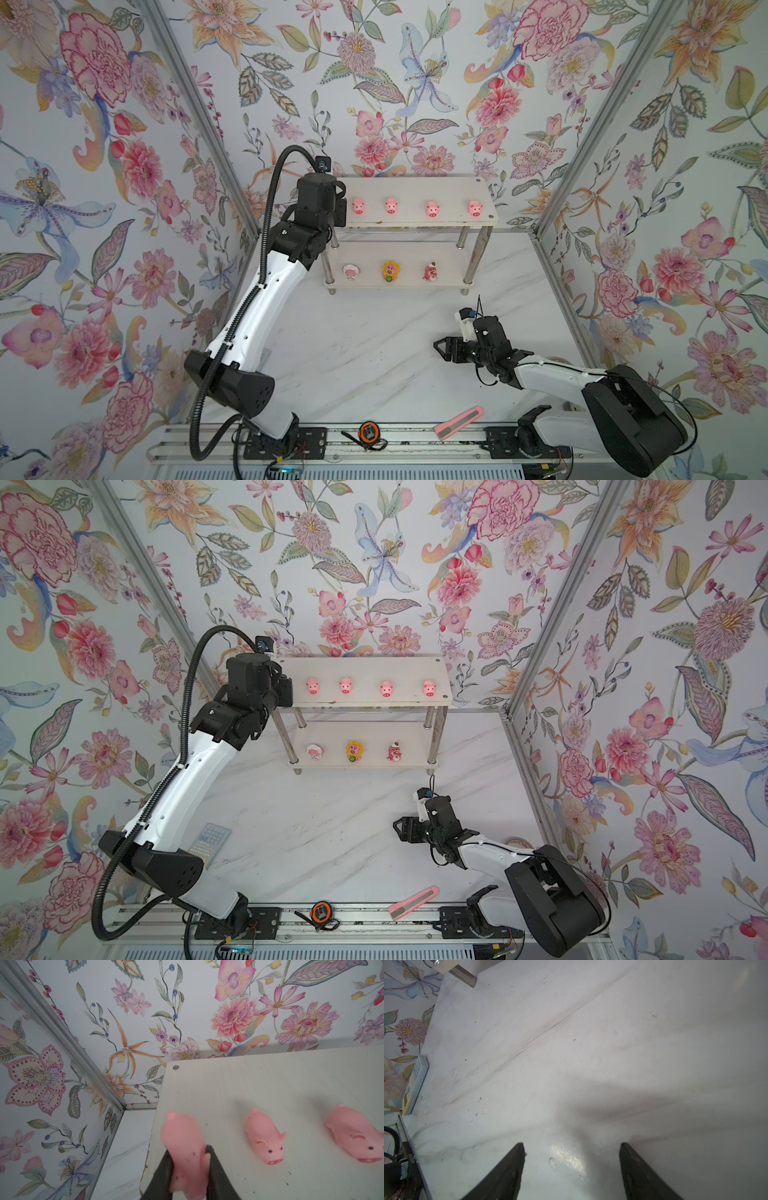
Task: Organize plastic toys on shelves
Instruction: Place the plastic toy on the shelf.
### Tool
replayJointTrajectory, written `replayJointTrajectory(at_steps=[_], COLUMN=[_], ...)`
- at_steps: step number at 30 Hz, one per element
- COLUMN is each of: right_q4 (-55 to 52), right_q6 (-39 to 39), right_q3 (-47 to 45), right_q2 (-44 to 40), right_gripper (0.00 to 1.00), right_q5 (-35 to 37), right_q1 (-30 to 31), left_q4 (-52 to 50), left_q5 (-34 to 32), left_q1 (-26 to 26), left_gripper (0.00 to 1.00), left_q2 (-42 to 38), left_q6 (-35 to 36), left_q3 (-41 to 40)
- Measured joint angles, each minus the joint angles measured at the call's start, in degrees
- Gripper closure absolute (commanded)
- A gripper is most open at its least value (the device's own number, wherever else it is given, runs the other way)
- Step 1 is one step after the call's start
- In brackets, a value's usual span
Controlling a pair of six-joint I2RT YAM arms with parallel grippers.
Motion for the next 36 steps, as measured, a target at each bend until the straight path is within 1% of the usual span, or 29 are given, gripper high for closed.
replayJointTrajectory(at_steps=[4,15,21,28,36], right_q4=[0.2,1.7,2.0,2.4,2.8], right_q6=[0.0,0.0,0.0,0.3,0.4], right_q3=[0.0,0.0,0.0,0.0,0.0], right_q2=[0.1,1.1,1.3,1.5,1.7], right_gripper=[0.26,0.26,0.26,0.26,0.26], right_q5=[0.0,-0.7,-1.0,-1.1,-1.3], right_q1=[0.0,0.0,0.0,0.0,0.0], left_q4=[-3.0,-6.3,-7.8,-7.9,-6.6], left_q5=[2.6,9.8,11.4,11.5,11.6], left_q1=[2.2,6.3,6.6,6.6,6.6], left_gripper=[0.73,0.72,0.71,0.70,0.63], left_q2=[3.3,7.4,8.5,8.4,6.7], left_q6=[0.8,2.0,2.2,2.1,1.5], left_q3=[3.4,6.4,7.5,7.1,4.4])
